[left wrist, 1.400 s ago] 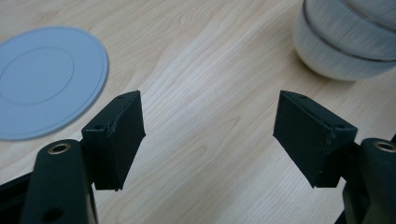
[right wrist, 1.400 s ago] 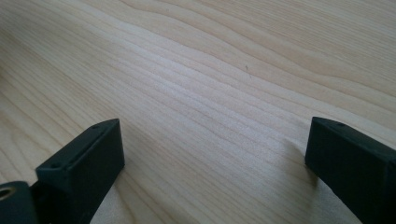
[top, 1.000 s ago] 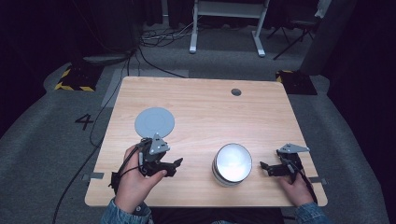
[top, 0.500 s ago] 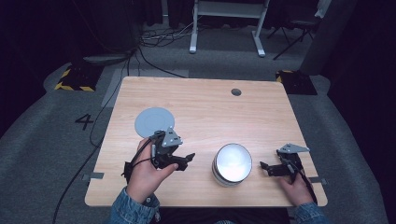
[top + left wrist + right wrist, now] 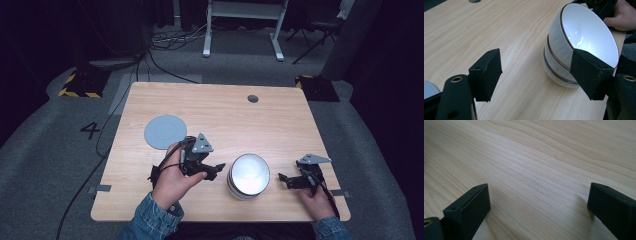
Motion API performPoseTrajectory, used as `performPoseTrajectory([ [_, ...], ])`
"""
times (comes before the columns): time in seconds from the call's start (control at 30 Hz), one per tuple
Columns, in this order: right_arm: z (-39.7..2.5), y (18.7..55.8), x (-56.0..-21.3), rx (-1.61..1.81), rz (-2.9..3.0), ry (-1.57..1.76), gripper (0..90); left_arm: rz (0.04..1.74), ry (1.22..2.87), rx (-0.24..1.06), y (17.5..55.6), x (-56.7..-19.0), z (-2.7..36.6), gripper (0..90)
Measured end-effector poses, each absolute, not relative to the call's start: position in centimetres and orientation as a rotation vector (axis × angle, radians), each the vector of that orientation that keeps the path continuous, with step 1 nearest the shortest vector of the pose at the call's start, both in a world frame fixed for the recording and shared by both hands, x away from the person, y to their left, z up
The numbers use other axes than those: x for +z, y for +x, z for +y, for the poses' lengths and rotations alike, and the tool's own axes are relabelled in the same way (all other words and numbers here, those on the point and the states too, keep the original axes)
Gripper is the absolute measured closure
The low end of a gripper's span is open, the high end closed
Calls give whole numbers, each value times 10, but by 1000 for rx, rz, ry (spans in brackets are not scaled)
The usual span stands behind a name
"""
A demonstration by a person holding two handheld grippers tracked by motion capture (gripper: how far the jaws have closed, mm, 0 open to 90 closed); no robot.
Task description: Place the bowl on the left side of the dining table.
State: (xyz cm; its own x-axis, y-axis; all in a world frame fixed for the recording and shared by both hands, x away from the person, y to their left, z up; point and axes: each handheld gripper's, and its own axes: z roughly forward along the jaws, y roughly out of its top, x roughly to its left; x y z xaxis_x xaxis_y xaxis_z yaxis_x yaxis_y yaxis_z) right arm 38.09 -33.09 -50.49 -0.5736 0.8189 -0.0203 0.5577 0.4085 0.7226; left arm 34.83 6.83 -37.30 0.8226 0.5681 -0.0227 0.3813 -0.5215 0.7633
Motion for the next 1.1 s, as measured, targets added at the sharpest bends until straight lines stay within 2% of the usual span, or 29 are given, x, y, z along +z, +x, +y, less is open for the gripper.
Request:
performPoseTrajectory([
  [0.43,-331,381,-505,966,2298,1184,47,624,2171,228,357,-370,36,272],
  [0.83,-331,381,-505,967,2296,1184,47,620,2229,249,377,-387,1,309],
  [0.97,-331,381,-505,966,2296,1183,47,594,2259,218,381,-392,-4,484],
  [1.03,-331,381,-505,965,2297,1184,47,576,2279,221,381,-393,-4,626],
  [1.1,-331,381,-505,965,2297,1184,47,571,2287,200,381,-394,-5,714],
])
